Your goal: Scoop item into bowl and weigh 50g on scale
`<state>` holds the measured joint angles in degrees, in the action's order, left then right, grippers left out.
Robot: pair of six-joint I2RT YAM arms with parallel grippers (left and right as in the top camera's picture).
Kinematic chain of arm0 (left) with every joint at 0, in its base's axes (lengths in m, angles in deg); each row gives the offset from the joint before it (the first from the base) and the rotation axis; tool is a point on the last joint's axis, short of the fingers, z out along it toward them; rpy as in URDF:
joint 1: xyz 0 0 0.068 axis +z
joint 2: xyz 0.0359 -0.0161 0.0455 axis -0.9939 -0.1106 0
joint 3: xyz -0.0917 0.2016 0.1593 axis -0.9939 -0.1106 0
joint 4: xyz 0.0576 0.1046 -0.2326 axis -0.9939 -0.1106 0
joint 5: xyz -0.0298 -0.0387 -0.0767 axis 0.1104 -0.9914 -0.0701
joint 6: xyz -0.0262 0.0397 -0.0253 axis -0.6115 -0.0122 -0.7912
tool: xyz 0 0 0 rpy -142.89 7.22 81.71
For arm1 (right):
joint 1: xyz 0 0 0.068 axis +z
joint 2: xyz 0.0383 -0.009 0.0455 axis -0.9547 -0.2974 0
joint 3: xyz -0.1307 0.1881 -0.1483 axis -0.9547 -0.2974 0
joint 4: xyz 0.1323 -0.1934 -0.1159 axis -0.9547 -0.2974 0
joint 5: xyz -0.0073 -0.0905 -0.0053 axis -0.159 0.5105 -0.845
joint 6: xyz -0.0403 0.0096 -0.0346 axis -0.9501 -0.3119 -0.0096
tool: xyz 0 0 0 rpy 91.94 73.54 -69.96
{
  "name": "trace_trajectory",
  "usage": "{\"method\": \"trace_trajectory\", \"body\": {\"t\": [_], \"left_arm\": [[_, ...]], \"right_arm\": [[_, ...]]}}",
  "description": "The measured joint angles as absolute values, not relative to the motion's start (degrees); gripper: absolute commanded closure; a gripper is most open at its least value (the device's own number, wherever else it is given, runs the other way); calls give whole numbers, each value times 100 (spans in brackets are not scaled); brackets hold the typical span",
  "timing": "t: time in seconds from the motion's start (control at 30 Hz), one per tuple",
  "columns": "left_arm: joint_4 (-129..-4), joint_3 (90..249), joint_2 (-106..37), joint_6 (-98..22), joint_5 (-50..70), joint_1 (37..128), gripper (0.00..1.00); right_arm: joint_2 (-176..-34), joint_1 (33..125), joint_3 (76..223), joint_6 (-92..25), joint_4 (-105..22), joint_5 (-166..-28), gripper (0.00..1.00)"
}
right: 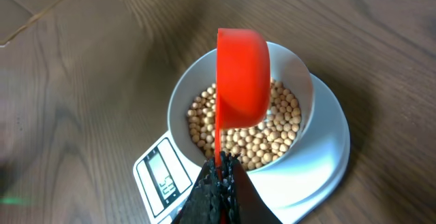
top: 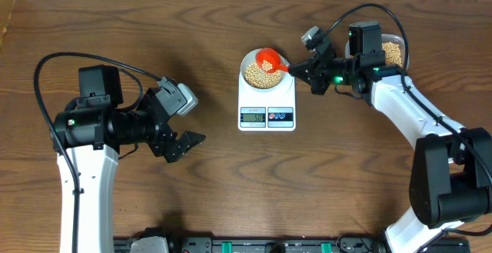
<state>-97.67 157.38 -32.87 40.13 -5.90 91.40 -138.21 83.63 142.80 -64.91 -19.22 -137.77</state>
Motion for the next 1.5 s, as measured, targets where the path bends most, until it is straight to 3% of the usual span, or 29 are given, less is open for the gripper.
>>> {"method": "trace_trajectory", "body": {"t": [1.5], "left_arm": [[-9767,15738,-3287,4013,-590,9140,7]], "right_arm": [[-13738,8532,14280,-6590,-1837,-13617,99]]}}
